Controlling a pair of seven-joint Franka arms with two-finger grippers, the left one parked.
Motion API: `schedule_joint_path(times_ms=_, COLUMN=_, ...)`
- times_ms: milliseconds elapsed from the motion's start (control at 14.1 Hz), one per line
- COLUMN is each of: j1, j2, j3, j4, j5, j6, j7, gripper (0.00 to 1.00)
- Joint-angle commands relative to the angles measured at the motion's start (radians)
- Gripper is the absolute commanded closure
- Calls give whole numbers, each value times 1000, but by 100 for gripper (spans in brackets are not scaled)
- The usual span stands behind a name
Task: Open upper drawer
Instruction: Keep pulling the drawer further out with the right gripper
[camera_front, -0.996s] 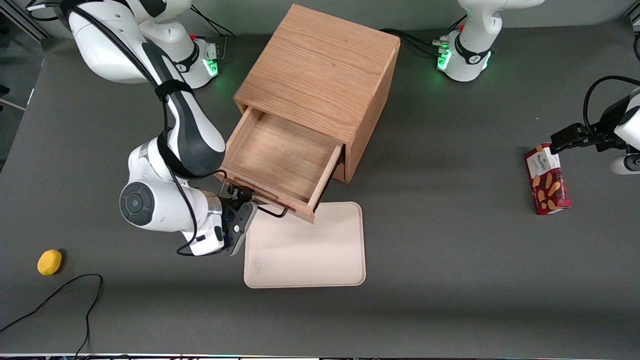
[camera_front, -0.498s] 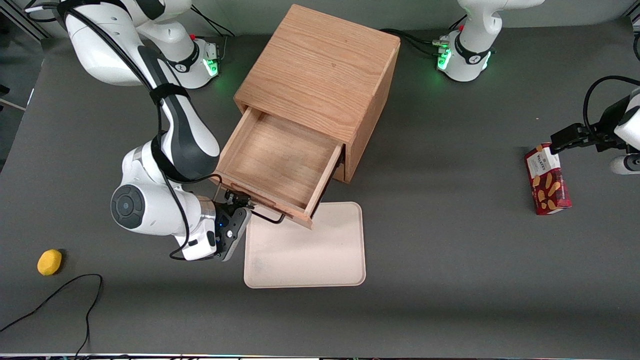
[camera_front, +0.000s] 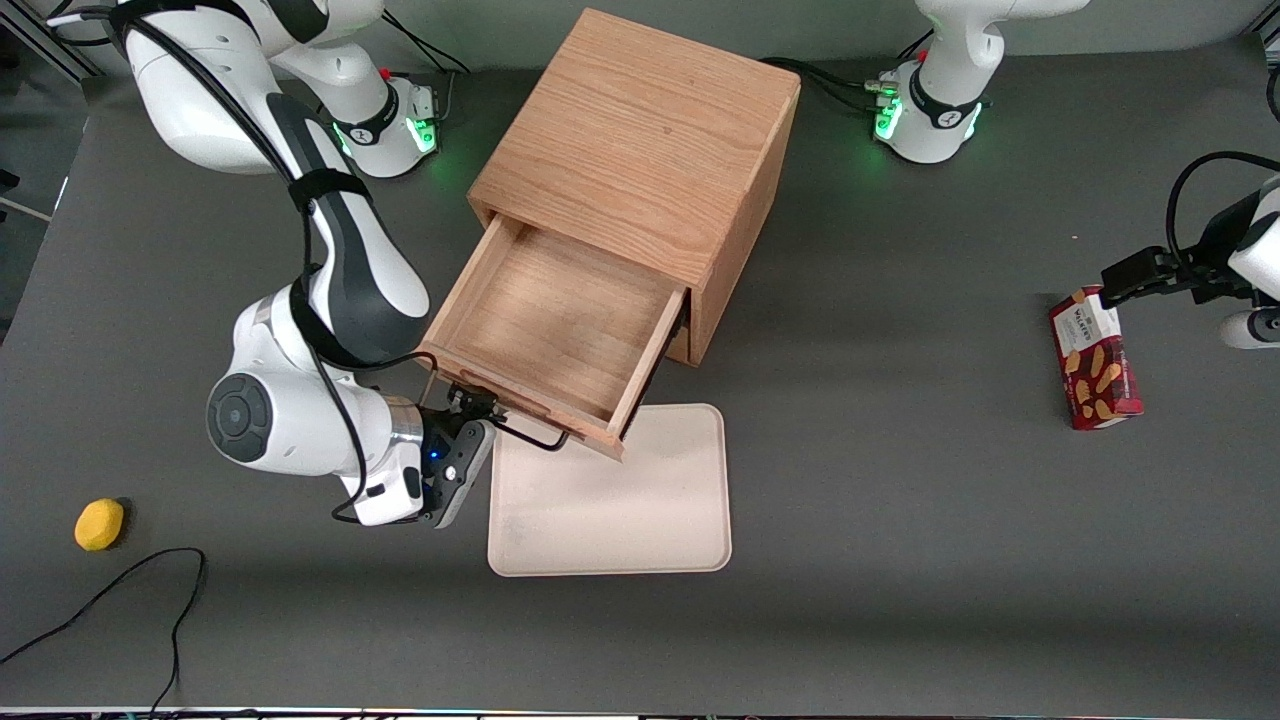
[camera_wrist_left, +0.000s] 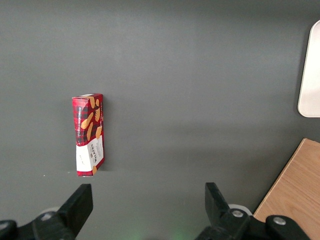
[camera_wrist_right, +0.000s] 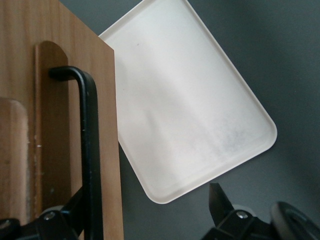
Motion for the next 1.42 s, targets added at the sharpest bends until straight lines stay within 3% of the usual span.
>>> schedule_joint_path(times_ms=0, j1=-20, j2=16, j3=8, j4=39, j5=36, j6=-19, j7=-26, gripper=0)
schedule_joint_path(times_ms=1351, j1=-81, j2=39, j3=8, j4=80, j5=36, j6=-15, j7=-47, gripper=0)
